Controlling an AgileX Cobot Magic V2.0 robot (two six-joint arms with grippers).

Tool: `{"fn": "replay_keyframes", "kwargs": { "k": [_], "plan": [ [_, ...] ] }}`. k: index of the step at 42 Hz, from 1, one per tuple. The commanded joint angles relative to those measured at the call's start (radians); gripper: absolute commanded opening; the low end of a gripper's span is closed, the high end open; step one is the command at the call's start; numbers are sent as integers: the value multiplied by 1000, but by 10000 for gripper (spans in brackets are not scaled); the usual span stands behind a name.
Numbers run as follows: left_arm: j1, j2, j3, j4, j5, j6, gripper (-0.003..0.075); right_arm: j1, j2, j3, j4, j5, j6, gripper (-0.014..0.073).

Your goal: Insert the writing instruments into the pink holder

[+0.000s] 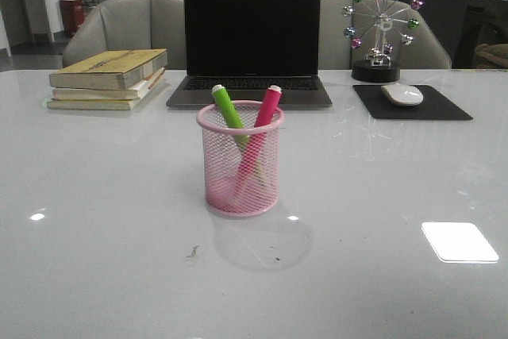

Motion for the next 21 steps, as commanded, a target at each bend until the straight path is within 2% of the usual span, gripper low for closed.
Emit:
{"fn": "replay_keyframes", "kwargs": {
  "k": [1,3,4,21],
  "plan": [
    [-4,2,-27,7,-67,-12,137,-5,-2,-27,-5,-64,-5,143],
    [-4,2,-27,7,-67,-12,91,-5,-2,-27,-5,-64,-5,83],
    [-4,2,-27,7,-67,-12,92,-5,-2,-27,-5,-64,-5,55],
    [-4,2,-27,-3,-67,-12,91,-5,-2,-27,-5,-64,-5,57]
  ]
}}
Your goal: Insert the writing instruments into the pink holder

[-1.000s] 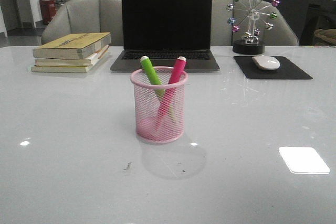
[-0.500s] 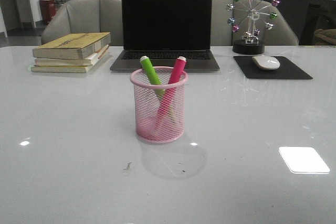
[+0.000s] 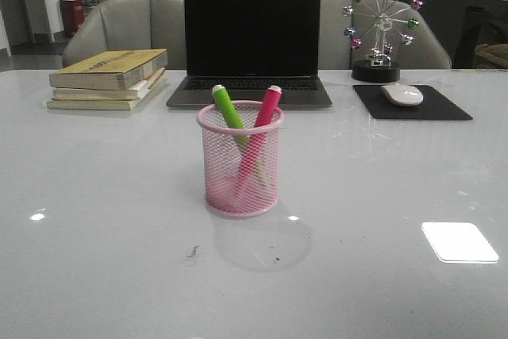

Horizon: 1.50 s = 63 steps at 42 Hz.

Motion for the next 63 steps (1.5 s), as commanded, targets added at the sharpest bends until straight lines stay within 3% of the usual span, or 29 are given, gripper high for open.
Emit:
{"fn": "replay_keyframes", "kwargs": {
  "k": [1,6,11,24,31,39,63],
  "plan": [
    [-4,3,-27,-3,-69,-10,91,-5,-2,-27,-5,-68,-5,57],
    [1,-10,-26,-3,-68,-10,91,-5,-2,-27,-5,-68,-5,57],
    [115,-67,-9,13,-89,-10,92,-5,-2,-27,-5,-67,-5,57],
    [534,-349,310,-8,-610,-10,92,-5,-2,-27,-5,-67,-5,57],
    [673,-495,471,-84,-754,-10,92,-5,-2,-27,-5,-67,-5,57],
    [710,-575,587,-108,-843,-10,92,-5,-2,-27,-5,-67,-5,57],
    [671,-601,589,-108,-854,-10,91,-5,-2,-27,-5,-67,-5,57]
  ]
}}
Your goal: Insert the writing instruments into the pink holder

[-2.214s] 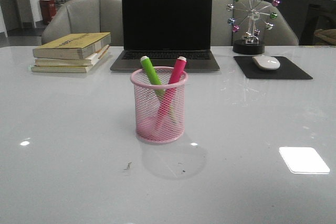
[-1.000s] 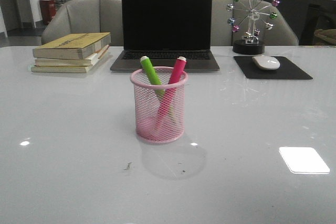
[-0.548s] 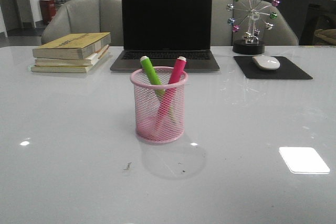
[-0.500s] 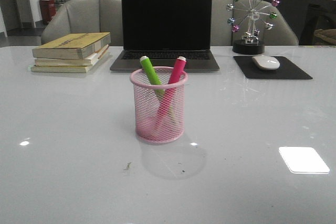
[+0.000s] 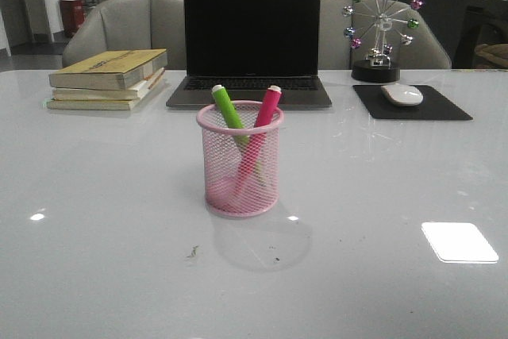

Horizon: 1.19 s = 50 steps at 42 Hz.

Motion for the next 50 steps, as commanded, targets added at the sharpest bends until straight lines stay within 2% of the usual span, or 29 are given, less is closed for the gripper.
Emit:
{"fn": "replay_keyframes", "kwargs": {
  "k": [1,23,26,29,34,39,45,50],
  "plan": [
    [-5,-19,4,-10,-92,-10,91,-5,-2,-29,-5,-67,-5,57],
    [-5,-19,4,-10,-92,-10,91,-5,-14,-25,-6,-68,-5,57],
    [-5,-19,4,-10,-92,-10,91,-38,-39,-11,-32,-90,-5,57],
    [-5,-19,4,-10,-92,-10,91,-126,-95,38,-30,-192,-5,57],
    [-5,-19,4,-10,-92,-10,91,-299,-241,196,-28,-436,-4,57],
    [-5,-19,4,-10,-92,-10,91,-436,-398,362,3,-605,-4,57],
    [-5,-19,4,-10,-92,-10,91,-526,-561,554,48,-739,-4,57],
    [-5,-19,4,-10,-92,-10,91,-546,-630,650,72,-789,-4,57]
  ]
}}
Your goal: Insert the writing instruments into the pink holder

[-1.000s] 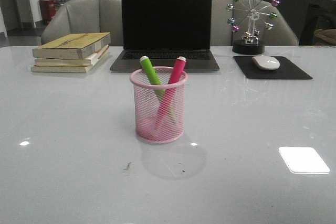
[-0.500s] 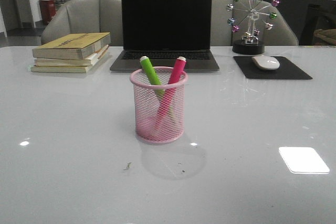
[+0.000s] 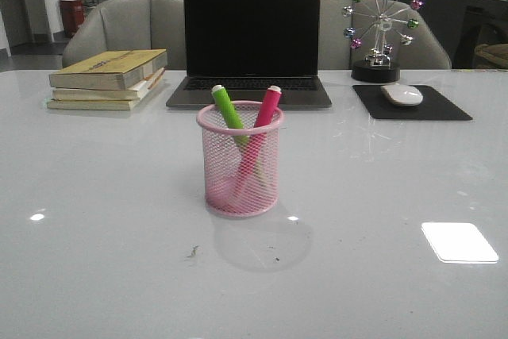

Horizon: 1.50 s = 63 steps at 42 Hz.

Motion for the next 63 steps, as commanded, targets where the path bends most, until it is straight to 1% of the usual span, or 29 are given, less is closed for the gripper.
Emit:
{"fn": "replay_keyframes", "kwargs": {
  "k": [1,3,13,28,30,34,36,41,48,57,63],
  "plan": [
    [-5,-19,4,-10,-92,-8,91,-13,-30,33,19,-145,-4,57],
    [-5,-19,4,-10,-92,-8,91,-13,-50,29,19,-105,-4,57],
    [-5,-18,4,-10,-92,-8,91,41,-52,30,19,-115,-4,57],
    [-5,-18,4,-10,-92,-8,91,41,-51,30,22,-141,5,57],
    [-5,-18,4,-10,-92,-8,91,41,-51,30,9,-155,30,57],
    [-5,-18,4,-10,-92,-8,91,34,-51,30,-102,-198,157,57],
    [-5,-18,4,-10,-92,-8,91,33,-51,30,-117,-211,198,57],
    [-5,-18,4,-10,-92,-8,91,29,-51,30,-130,-209,198,57],
    [-5,-18,4,-10,-92,-8,91,-7,-51,30,-143,-208,198,57],
    [-5,-18,4,-10,-92,-8,91,-5,-51,30,-142,-207,198,57],
    [-5,-18,4,-10,-92,-8,91,-5,-51,30,-142,-181,198,57]
  ]
}}
